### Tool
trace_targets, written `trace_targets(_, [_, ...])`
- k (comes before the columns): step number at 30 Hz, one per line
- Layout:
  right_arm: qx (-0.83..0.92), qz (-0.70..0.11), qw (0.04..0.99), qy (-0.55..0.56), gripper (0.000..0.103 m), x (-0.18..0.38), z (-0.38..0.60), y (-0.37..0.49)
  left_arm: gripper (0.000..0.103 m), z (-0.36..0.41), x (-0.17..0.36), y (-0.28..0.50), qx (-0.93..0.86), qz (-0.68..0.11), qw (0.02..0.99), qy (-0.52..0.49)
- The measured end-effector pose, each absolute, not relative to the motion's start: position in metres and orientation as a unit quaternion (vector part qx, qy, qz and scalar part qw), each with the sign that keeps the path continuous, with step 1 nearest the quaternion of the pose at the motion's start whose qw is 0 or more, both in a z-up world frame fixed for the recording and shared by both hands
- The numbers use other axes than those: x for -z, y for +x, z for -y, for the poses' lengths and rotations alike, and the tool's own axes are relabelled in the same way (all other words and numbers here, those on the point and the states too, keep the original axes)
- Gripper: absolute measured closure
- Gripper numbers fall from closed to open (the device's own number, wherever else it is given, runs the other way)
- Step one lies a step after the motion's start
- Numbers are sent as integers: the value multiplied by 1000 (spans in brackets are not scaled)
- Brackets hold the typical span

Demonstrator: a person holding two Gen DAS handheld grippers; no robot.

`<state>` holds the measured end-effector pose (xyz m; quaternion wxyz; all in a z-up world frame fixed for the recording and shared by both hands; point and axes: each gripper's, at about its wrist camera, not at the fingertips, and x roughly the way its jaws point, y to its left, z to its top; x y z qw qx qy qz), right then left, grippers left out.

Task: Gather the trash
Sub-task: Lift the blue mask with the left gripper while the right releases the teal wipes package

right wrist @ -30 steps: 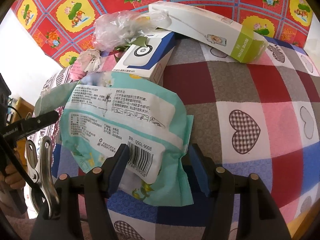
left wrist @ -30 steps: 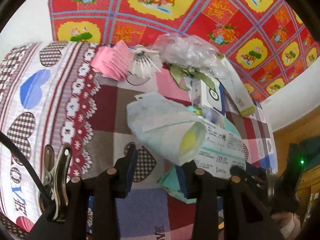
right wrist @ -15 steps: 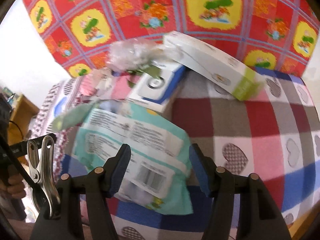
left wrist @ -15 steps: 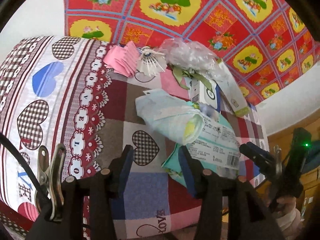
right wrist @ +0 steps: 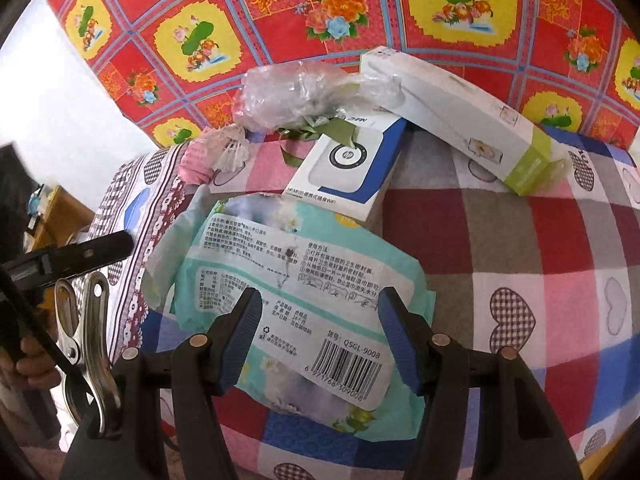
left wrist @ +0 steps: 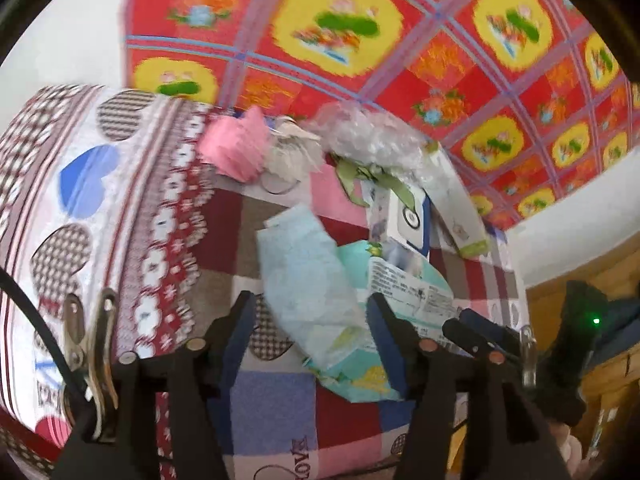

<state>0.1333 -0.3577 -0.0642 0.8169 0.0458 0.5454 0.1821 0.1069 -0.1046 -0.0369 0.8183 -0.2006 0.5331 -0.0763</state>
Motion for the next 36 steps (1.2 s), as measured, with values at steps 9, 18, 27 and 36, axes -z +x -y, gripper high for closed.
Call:
trace_targets(9, [-148,-543,826,42,40,66,381,123,40,129,79,135,38,-581,799,-151])
trace_targets(18, [-151,-537,829,39,40,65,374,120,72,113,89,135,55,-575,787,-214])
trace_targets(27, [-165,-516,840,21,40,52,350,112,79,102,65,112,61,-546,807,-217])
trace_targets(36, [-194,-515,835,9,40,45,307,103,79,65,41,71,18,-523,828,-200])
